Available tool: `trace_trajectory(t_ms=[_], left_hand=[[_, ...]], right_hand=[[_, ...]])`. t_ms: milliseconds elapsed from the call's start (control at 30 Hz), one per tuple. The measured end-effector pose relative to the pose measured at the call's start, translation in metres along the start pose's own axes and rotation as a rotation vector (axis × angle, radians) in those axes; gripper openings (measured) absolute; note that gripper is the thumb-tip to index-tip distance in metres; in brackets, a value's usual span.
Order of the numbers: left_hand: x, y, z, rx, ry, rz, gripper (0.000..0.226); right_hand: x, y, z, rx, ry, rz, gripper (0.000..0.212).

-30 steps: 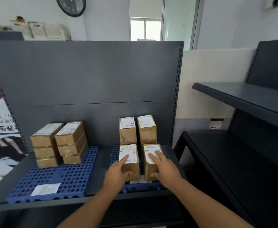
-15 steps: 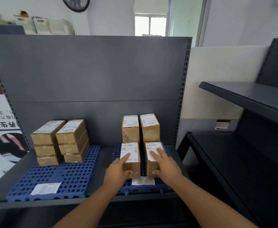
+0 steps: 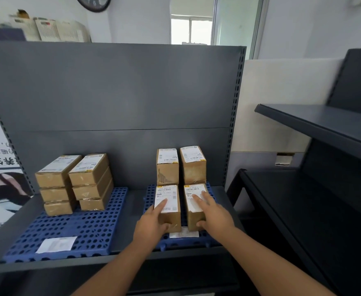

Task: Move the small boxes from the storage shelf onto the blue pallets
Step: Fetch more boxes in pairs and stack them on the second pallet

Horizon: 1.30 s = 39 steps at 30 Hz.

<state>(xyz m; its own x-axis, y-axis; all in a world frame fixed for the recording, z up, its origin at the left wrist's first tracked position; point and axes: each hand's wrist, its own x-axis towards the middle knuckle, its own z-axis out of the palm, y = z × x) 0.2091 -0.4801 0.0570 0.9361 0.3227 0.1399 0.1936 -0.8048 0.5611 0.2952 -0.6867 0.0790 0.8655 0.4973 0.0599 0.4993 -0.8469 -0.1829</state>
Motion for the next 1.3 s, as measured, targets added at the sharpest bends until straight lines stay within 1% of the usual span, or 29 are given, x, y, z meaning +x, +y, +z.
trace_trajectory(t_ms=[167, 233, 333, 467, 533, 633, 800, 967, 1033, 1300], left_hand=[[-0.006, 0.001, -0.005, 0.001, 0.005, -0.011, 0.094], [-0.009, 0.002, -0.01, 0.003, 0.031, 0.023, 0.099], [-0.01, 0.004, -0.022, 0.078, 0.065, 0.075, 0.099], [-0.008, 0.018, -0.034, 0.227, 0.038, 0.233, 0.097], [-0.008, 0.028, -0.035, 0.228, 0.02, 0.324, 0.095], [-0.012, 0.047, -0.032, 0.215, -0.008, 0.467, 0.092], [-0.027, 0.089, -0.021, 0.152, -0.094, 0.731, 0.081], [-0.065, 0.15, 0.008, 0.05, -0.189, 0.961, 0.081], [-0.077, 0.167, 0.018, 0.013, -0.189, 1.007, 0.082], [-0.184, 0.272, 0.058, -0.166, -0.287, 1.239, 0.078]], right_hand=[[-0.009, 0.0, -0.003, 0.023, 0.018, 0.023, 0.092], [-0.016, 0.0, -0.004, 0.017, 0.025, 0.035, 0.094], [-0.029, -0.001, -0.006, 0.039, 0.048, 0.07, 0.097], [-0.05, 0.002, -0.015, 0.048, 0.068, 0.138, 0.101], [-0.063, 0.007, -0.021, 0.038, 0.097, 0.171, 0.1], [-0.094, 0.016, -0.031, 0.088, 0.139, 0.227, 0.096], [-0.17, 0.034, -0.042, 0.162, 0.275, 0.403, 0.088], [-0.272, 0.044, -0.057, 0.149, 0.409, 0.605, 0.08], [-0.3, 0.043, -0.067, 0.135, 0.432, 0.627, 0.08], [-0.456, 0.056, -0.102, -0.008, 0.518, 0.899, 0.082]])
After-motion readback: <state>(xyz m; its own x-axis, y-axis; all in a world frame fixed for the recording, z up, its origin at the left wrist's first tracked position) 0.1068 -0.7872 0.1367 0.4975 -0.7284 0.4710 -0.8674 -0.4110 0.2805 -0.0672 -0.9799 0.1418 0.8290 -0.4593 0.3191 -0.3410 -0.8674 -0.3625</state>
